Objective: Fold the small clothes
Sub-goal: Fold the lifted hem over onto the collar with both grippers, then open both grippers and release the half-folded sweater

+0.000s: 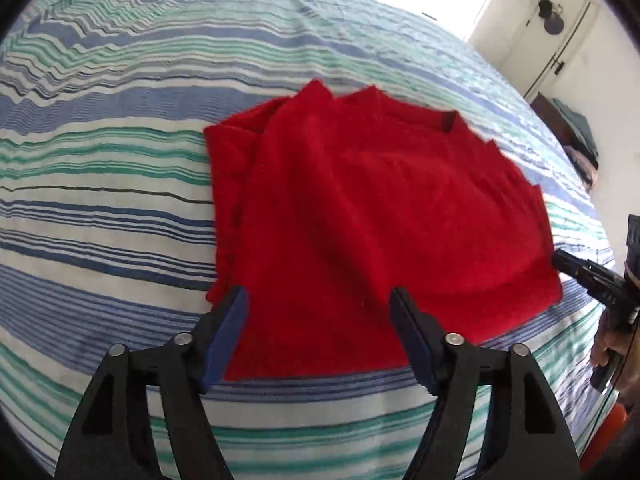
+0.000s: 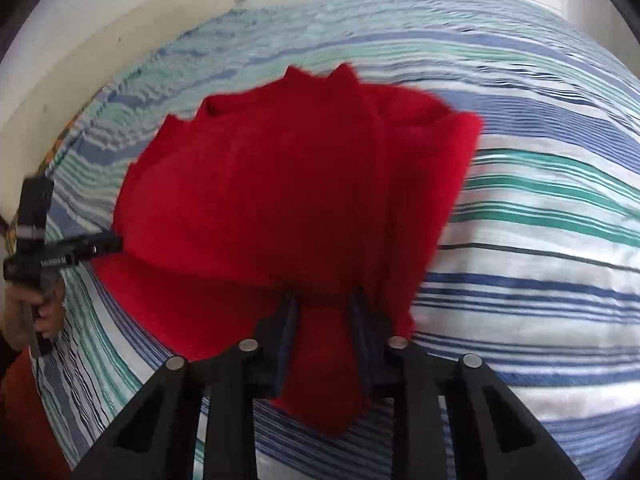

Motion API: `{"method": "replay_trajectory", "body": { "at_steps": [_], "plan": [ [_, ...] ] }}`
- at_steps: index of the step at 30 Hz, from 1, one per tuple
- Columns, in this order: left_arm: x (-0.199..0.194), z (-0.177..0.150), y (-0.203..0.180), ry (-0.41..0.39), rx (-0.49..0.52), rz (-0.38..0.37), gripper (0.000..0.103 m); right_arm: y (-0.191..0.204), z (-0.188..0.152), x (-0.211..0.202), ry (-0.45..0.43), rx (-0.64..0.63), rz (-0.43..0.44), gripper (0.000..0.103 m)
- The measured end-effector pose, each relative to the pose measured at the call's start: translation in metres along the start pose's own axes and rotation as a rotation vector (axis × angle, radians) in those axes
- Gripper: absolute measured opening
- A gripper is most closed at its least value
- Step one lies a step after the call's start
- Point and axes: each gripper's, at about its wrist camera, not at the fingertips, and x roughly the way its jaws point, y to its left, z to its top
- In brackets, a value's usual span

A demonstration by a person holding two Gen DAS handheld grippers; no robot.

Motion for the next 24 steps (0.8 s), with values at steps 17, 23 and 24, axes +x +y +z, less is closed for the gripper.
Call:
{"method": "replay_trajectory", "body": {
  "at_steps": [17, 23, 24],
  "plan": [
    [-0.054, -0.080, -0.009, 0.008, -0.008, 0.318, 0.095, 0.046, -0.077, -0.110, -0.110, 0.036, -0.071, 0.070],
    [-0.035, -0.091, -0.008, 0.049, 0.006, 0.394, 0.095, 0.030, -0.136, -0.117, -0.055, 0.140, -0.159, 0.070],
    [-0.031, -0.090, -0.009, 0.050, 0.006, 0.400, 0.095, 0.028, -0.142, -0.112, -0.041, 0.156, -0.171, 0.070]
  ]
}}
